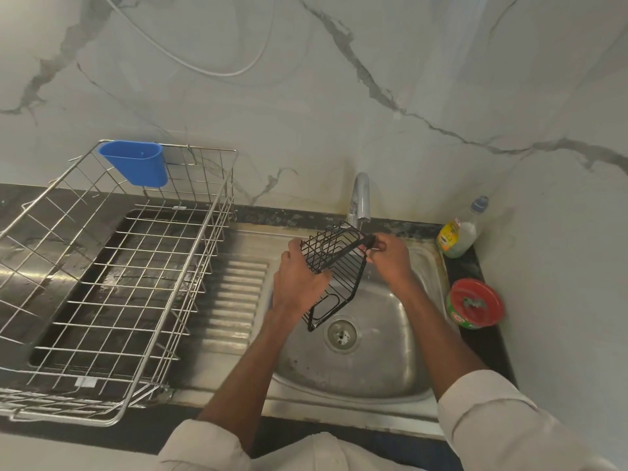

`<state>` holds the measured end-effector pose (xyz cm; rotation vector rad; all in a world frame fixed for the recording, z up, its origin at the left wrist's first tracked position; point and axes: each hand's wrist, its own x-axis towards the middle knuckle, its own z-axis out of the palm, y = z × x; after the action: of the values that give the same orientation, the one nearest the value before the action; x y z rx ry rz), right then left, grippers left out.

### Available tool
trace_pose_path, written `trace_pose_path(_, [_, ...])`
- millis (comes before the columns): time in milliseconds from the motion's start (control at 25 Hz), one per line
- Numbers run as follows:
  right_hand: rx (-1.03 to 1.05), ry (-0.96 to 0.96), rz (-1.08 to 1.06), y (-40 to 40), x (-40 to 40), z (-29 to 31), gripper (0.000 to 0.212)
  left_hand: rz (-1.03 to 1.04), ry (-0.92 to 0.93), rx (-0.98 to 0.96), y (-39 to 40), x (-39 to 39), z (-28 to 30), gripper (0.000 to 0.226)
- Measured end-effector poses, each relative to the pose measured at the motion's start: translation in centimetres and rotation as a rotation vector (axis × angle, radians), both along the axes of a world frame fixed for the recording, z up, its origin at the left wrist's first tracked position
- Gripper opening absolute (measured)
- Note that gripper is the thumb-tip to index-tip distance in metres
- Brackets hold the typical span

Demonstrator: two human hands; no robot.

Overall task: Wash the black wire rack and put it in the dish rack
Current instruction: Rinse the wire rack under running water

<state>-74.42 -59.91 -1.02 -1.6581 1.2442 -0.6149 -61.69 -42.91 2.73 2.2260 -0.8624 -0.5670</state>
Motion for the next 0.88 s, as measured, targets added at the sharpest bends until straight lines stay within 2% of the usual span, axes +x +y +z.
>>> trace_pose_path(160, [-0.019, 0.006, -0.023, 0.6, -0.9, 0.7, 0.040, -0.028, -0.007, -0.013, 0.3, -0.3, 0.3, 0.085])
trace_pose_path(320, [-0.024, 0.016, -0.064, 0.7, -2.0, 0.4, 0.039, -0.056, -0.001, -0.043, 0.3, -0.5, 0.3, 0.078])
trace_pose_path(600, [0.033, -0.001, -0.147, 2.1, -3.3, 0.5, 0.025, -0.125, 0.016, -0.068, 0.4, -0.6, 0.1, 0.066])
trace_pose_path(880, [0.037, -0.055, -0.148, 3.3, -4.9, 2.5, 0.035, -0.182, 0.052, -0.133, 0.0, 0.1, -0.5, 0.053])
